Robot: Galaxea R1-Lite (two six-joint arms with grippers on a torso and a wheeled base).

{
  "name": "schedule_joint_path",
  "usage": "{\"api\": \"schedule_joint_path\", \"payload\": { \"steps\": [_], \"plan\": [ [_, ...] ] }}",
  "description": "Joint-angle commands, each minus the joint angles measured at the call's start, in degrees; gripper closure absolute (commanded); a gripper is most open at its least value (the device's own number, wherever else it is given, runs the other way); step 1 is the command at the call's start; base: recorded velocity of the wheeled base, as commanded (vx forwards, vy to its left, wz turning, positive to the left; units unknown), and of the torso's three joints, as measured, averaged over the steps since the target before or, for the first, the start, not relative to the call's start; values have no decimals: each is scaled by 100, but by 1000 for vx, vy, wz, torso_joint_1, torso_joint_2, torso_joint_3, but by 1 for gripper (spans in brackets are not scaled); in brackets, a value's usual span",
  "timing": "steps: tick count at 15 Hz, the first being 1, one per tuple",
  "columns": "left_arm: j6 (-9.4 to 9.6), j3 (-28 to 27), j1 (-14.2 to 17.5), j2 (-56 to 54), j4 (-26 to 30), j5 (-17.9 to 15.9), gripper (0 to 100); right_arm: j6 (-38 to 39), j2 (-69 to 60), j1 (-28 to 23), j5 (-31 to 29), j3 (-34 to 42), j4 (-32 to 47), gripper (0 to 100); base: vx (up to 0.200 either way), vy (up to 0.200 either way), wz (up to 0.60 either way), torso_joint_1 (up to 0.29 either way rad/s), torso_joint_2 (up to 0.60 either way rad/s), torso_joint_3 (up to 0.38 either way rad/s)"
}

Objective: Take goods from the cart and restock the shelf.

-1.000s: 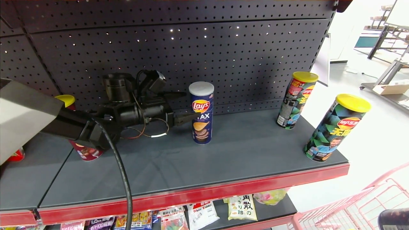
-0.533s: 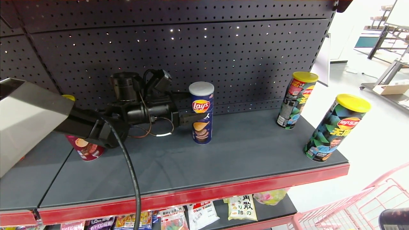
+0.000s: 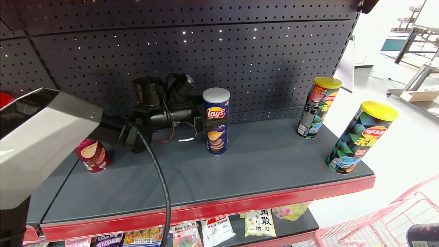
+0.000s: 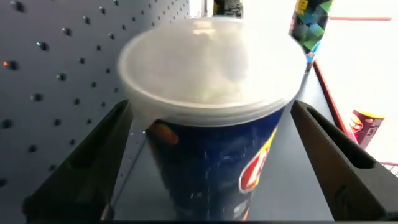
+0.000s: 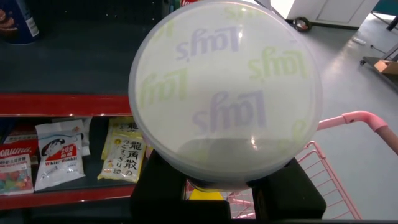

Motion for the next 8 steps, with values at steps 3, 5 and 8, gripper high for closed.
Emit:
{"api": "schedule_joint_path", "payload": {
  "steps": [3, 5, 8],
  "plan": [
    [-89, -408, -60, 290, 15, 4, 0, -3, 38, 2, -3, -2, -1, 100, 0, 0, 0, 0, 0, 0],
    [-176, -496, -78, 308, 15, 4, 0, -3, 64, 2, -3, -19, -1, 100, 0, 0, 0, 0, 0, 0],
    [-176, -514, -113, 317, 24, 4, 0, -3, 47, 2, -3, -11, -1, 100, 0, 0, 0, 0, 0, 0]
  ]
}}
